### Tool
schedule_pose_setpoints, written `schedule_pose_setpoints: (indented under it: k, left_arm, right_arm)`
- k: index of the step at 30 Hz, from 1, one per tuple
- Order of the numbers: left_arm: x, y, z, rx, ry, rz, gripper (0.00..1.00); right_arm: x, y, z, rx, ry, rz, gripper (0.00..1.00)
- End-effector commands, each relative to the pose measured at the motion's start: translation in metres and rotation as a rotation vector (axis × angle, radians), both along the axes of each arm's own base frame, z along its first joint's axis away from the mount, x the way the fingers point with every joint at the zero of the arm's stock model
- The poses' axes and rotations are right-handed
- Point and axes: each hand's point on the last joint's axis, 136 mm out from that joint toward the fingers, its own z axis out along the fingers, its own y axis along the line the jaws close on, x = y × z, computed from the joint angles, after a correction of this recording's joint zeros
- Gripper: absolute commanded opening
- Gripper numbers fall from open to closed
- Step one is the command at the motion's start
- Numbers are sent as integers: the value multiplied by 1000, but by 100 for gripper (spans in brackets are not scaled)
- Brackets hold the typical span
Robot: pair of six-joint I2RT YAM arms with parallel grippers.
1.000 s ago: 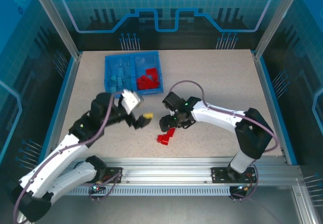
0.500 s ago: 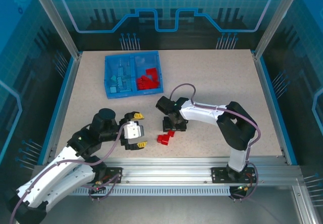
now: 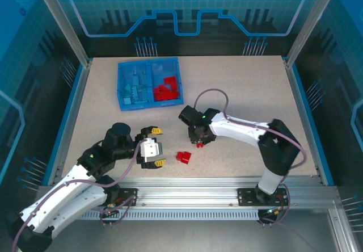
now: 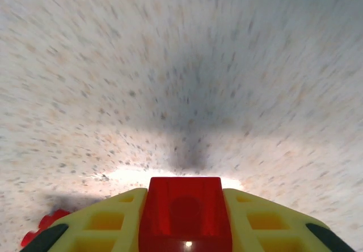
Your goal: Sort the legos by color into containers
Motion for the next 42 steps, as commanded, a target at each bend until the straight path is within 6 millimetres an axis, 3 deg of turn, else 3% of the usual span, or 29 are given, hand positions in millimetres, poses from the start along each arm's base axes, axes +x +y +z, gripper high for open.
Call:
schedule_pose_setpoints:
  k: [1,4,10,14,18,19,23,28,31,37,42]
  left_arm:
    - [14,4,19,-76,-104,85,99]
    - [25,14,30,-112,-166,169,99]
    - [49,42,57,-209,-208,413,99]
    - [62,58,70,-308,-129,561,99]
    - [82,83,81,-351,-16,780,99]
    - [87,91,85,-357,12,845,99]
    - [96,97,76,-297,119,917,99]
    - [97,88,69,-286,178,888,99]
    - [98,91,65,-268,188,906,99]
    - [102,93,61,-273,216,931,99]
    - [107,81,58,-354,382,968,99]
  right_arm:
    - [48,13,79,-9,-329,174,28]
    - [83,45,121,-44,-523,357,29]
    - [155,94,140,-145,-648,462,29]
    - [202,123,137,-146,-693,463,29]
    - [246,134,123,-204,-701,437,29]
    - [259,135,111,-230,-688,425,29]
    - [289,142,89,-261,-679,428,31]
    - [302,165,78,-183,-723,484,41]
    - [302,174,87,-120,-745,486,50]
    - [292,170,131,-69,-771,464,52]
    - [252,133,178,64,-641,406,49]
